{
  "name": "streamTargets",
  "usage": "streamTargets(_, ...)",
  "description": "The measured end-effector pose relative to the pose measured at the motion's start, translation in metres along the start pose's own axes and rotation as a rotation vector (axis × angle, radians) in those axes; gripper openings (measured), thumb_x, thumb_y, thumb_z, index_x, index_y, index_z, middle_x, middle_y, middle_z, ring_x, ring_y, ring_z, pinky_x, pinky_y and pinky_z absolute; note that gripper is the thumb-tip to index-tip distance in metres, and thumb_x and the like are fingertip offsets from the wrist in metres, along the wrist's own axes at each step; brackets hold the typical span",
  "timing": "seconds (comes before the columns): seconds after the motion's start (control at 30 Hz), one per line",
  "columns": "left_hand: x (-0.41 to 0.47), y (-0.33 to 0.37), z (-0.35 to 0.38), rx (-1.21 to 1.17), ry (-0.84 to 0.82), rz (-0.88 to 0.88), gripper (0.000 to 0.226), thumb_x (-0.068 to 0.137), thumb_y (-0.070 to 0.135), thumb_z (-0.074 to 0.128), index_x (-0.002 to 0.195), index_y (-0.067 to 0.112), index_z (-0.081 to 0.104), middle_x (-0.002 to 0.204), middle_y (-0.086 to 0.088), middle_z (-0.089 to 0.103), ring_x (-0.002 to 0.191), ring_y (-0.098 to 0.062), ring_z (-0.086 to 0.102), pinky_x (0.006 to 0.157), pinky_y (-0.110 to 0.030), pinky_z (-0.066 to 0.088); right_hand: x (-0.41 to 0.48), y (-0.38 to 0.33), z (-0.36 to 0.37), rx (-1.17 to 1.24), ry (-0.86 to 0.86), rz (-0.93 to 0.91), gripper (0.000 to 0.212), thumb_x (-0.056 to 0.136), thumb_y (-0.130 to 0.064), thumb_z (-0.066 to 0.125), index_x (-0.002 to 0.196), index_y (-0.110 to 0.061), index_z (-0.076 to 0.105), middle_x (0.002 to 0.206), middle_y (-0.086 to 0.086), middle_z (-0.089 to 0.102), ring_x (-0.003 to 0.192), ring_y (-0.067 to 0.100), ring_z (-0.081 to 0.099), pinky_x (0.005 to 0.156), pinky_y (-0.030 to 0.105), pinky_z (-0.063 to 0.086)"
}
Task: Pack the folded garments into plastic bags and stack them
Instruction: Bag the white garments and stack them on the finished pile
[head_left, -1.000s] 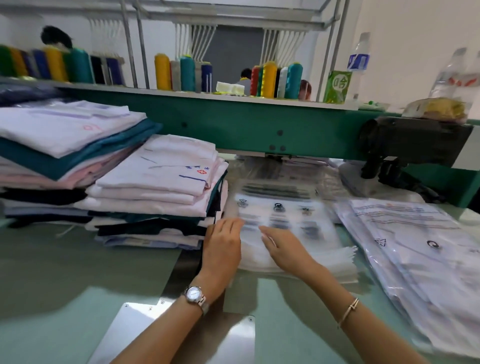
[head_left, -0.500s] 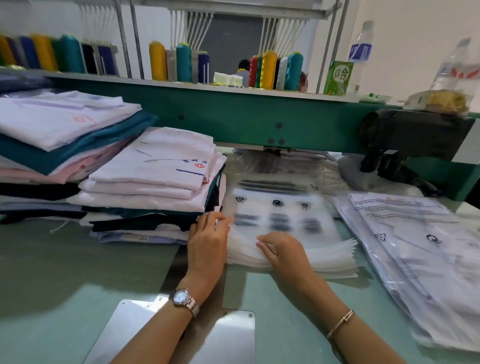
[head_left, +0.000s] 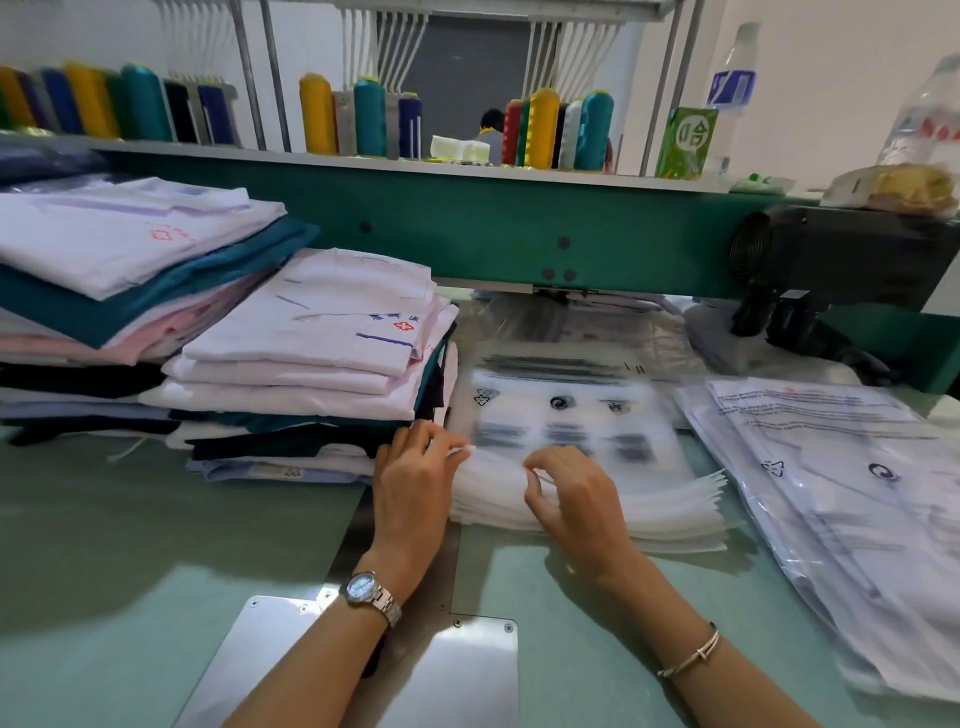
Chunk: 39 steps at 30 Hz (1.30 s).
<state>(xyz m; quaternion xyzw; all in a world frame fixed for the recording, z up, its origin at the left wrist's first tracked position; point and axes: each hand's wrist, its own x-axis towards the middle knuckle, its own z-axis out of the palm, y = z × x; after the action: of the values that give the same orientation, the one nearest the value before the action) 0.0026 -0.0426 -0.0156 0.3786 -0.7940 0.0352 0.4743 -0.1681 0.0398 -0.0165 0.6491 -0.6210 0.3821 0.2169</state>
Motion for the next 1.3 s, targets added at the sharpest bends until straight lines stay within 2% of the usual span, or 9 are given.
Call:
streamTargets(0.13, 0.000, -0.002, -0.003, -0.018, 0.025, 0.006, 0.011, 0.085, 0.030, 0.068, 0.086, 0.018, 0.068, 0.086, 0.004, 0.065, 0.083, -0.018, 0.060, 0.073, -0.026, 0.033, -0.001, -0.010, 0.006, 0.039, 0.020, -0.028, 0.021, 0.082, -0.007, 0.065, 0.102, -0.010, 0.070, 0.098, 0.002, 0.070, 0.090, 0.020, 0.063, 0.078, 0.028, 0.045)
streamTargets(0.3, 0.000, 0.000, -0.004, -0.059, 0.023, 0.116, 0.014, 0.088, 0.027, 0.061, 0.086, 0.018, 0.071, 0.086, 0.004, 0.068, 0.080, -0.016, 0.062, 0.073, -0.020, 0.025, 0.003, -0.018, 0.015, 0.045, 0.066, -0.075, 0.019, 0.088, -0.012, 0.067, 0.106, -0.011, 0.071, 0.099, 0.002, 0.068, 0.090, 0.022, 0.061, 0.077, 0.035, 0.046)
streamTargets(0.5, -0.001, 0.002, -0.006, -0.059, 0.001, 0.211, 0.013, 0.087, 0.026, 0.062, 0.087, 0.018, 0.073, 0.086, 0.004, 0.067, 0.077, -0.015, 0.061, 0.076, -0.021, 0.028, 0.005, -0.023, 0.021, 0.021, 0.148, -0.095, 0.008, 0.089, -0.021, 0.069, 0.092, -0.014, 0.072, 0.091, -0.003, 0.067, 0.085, 0.020, 0.058, 0.073, 0.035, 0.042)
streamTargets(0.63, 0.002, -0.001, -0.007, -0.032, -0.009, 0.230, 0.005, 0.082, 0.022, 0.072, 0.085, 0.018, 0.074, 0.087, 0.005, 0.068, 0.077, -0.016, 0.062, 0.075, -0.024, 0.033, 0.008, -0.018, 0.016, -0.055, 0.109, -0.195, 0.009, 0.090, -0.022, 0.067, 0.088, -0.014, 0.070, 0.090, -0.003, 0.065, 0.085, 0.020, 0.056, 0.073, 0.033, 0.042)
streamTargets(0.7, 0.001, -0.005, -0.009, -0.063, -0.006, 0.212, 0.003, 0.082, 0.018, 0.074, 0.084, 0.016, 0.074, 0.086, 0.004, 0.068, 0.073, -0.016, 0.063, 0.069, -0.025, 0.044, 0.009, -0.014, 0.010, -0.066, 0.078, -0.229, 0.008, 0.089, -0.020, 0.066, 0.087, -0.013, 0.068, 0.090, -0.002, 0.064, 0.087, 0.020, 0.055, 0.074, 0.032, 0.042)
streamTargets(0.77, 0.002, -0.010, -0.011, -0.116, -0.009, 0.152, 0.003, 0.085, 0.014, 0.072, 0.084, 0.012, 0.074, 0.085, 0.003, 0.067, 0.066, -0.015, 0.064, 0.056, -0.026, 0.052, 0.007, -0.006, 0.002, -0.078, 0.059, -0.242, 0.005, 0.087, -0.016, 0.066, 0.084, -0.012, 0.066, 0.088, -0.001, 0.063, 0.086, 0.021, 0.054, 0.074, 0.031, 0.042)
streamTargets(0.87, 0.005, -0.014, -0.012, -0.146, 0.001, 0.096, 0.003, 0.087, 0.013, 0.073, 0.085, 0.012, 0.074, 0.084, 0.005, 0.065, 0.062, -0.014, 0.063, 0.050, -0.027, 0.052, 0.005, 0.010, -0.012, -0.115, 0.028, -0.229, 0.004, 0.083, -0.011, 0.068, 0.080, -0.012, 0.065, 0.085, 0.000, 0.062, 0.085, 0.023, 0.054, 0.072, 0.032, 0.042)
streamTargets(1.07, 0.007, -0.015, -0.009, -0.208, 0.018, 0.075, 0.002, 0.086, 0.011, 0.073, 0.084, 0.011, 0.075, 0.084, 0.005, 0.066, 0.063, -0.012, 0.063, 0.055, -0.027, 0.055, 0.003, 0.050, -0.048, -0.232, -0.045, -0.213, 0.012, 0.077, -0.001, 0.072, 0.078, -0.009, 0.064, 0.085, 0.003, 0.063, 0.081, 0.028, 0.057, 0.068, 0.035, 0.042)
streamTargets(1.3, 0.007, -0.022, -0.007, -0.183, 0.032, 0.018, 0.004, 0.083, 0.011, 0.077, 0.086, 0.013, 0.078, 0.095, 0.002, 0.073, 0.072, -0.017, 0.070, 0.061, -0.031, 0.058, -0.010, 0.085, -0.085, -0.416, -0.099, -0.139, 0.017, 0.071, 0.004, 0.073, 0.075, -0.009, 0.063, 0.079, 0.004, 0.060, 0.075, 0.030, 0.058, 0.067, 0.035, 0.039)
